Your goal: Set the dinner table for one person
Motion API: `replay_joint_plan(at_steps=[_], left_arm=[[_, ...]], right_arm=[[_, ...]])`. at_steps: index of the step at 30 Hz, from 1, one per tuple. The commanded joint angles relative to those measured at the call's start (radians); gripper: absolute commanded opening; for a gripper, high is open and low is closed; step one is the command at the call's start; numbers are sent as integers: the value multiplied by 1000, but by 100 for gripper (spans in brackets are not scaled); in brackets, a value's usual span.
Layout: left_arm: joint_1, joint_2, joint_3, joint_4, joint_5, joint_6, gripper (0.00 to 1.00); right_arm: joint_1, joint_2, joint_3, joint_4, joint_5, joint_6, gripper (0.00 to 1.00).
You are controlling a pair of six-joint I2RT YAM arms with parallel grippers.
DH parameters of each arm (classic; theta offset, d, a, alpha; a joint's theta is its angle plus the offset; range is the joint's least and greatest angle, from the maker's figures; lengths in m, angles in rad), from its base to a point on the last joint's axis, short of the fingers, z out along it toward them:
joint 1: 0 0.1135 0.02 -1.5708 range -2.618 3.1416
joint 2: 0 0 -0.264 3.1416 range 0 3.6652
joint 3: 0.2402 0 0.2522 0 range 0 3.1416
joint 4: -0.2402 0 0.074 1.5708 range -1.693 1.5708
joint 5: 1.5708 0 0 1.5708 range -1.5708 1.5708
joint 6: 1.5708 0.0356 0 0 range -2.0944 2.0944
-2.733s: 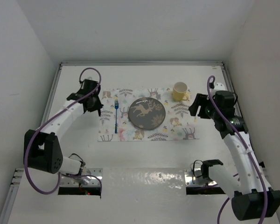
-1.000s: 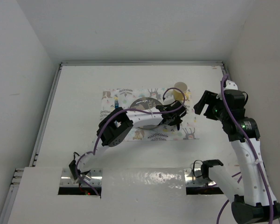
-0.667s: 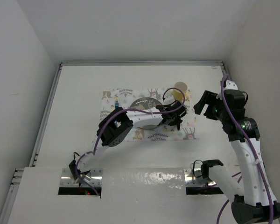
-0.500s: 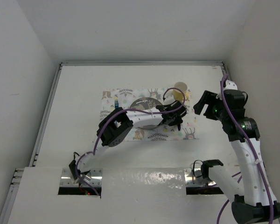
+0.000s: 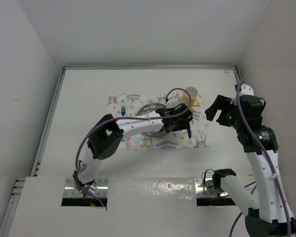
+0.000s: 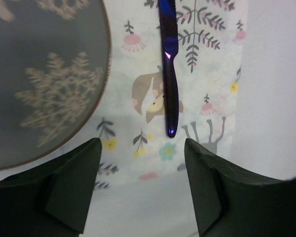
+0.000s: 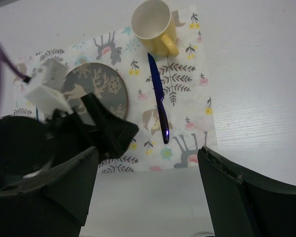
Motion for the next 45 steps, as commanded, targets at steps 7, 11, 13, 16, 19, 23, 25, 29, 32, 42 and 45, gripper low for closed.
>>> replay_joint_plan(at_steps=[7,11,13,16,19,23,25,29,32,42,45], left_arm=[[22,-496,-192,-188,-211,234,77],[49,-770,-281,-271,-278,297,83],[57,-863,-316,-300,-302,320,86],[61,-1029,-349,-360,-370,365,90],[63,-1186,-361,-409,-403,408,94],[65,-1289,-358,-478,-433,415,96],[65,-1339,-364,-492,-441,417,96],[65,-1399,-378,-509,-449,429,96],[65,-1419,-360,-538,-469,431,96],[65,-1434,-335,-575,-492,405,96],[65,-1432,-339,-575,-487,405,96]], right_arm=[[4,-59,-2,27,24,-51,86],[6,-149,-75,68,55,-69,95],[6,-183,-96,85,67,-69,99],[6,-246,-128,107,69,-72,99],[6,-291,-153,99,104,-68,99],[6,-312,-162,61,162,-57,99],[6,-317,-161,49,168,-51,99],[6,-360,-168,58,173,-63,99],[6,-368,-168,62,182,-72,99],[6,-371,-173,33,180,-74,99],[6,-377,-178,33,179,-74,99]])
